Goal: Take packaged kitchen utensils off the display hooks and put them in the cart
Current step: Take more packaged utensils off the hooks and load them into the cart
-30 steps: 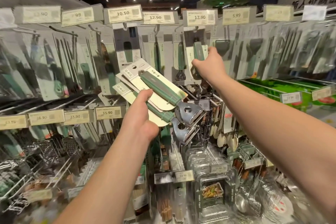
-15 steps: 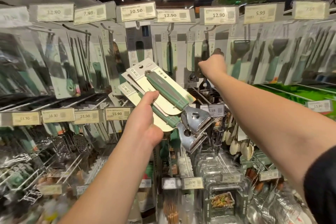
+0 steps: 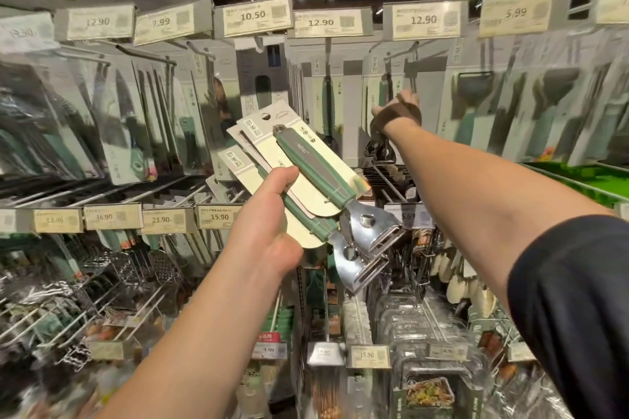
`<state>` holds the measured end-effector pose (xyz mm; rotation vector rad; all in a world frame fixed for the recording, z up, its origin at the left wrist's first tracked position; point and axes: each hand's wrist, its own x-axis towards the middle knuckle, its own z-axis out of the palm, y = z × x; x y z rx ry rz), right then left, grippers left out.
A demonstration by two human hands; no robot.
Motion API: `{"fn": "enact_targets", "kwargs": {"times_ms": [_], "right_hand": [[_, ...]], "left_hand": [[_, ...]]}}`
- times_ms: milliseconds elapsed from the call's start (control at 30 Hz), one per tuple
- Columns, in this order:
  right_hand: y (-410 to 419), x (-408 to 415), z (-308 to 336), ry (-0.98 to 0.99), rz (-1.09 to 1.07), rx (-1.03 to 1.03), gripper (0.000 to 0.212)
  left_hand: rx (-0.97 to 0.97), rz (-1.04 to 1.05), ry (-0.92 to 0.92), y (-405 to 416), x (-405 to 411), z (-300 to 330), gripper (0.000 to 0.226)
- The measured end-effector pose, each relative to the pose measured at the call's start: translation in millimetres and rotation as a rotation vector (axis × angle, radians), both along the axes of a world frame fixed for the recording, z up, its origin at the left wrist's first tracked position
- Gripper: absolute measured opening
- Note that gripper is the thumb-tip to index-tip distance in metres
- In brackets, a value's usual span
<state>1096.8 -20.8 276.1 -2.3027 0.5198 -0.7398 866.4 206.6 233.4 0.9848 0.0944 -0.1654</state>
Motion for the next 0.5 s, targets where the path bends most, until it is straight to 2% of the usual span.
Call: {"fn": "enact_targets", "kwargs": {"times_ms": [133, 500], "right_hand": [[1.2, 6.4, 2.5, -0.044, 0.019, 0.086, 0.062], [-1.3, 23.5, -2.0, -0.092, 0.043, 0.085, 0.059]], "left_hand": [[-0.009, -0.001, 0.0, -1.7, 3.6, 0.6, 0.015], [-0.032, 0.04, 0.002, -2.1, 8.5, -0.2, 0.014]]}}
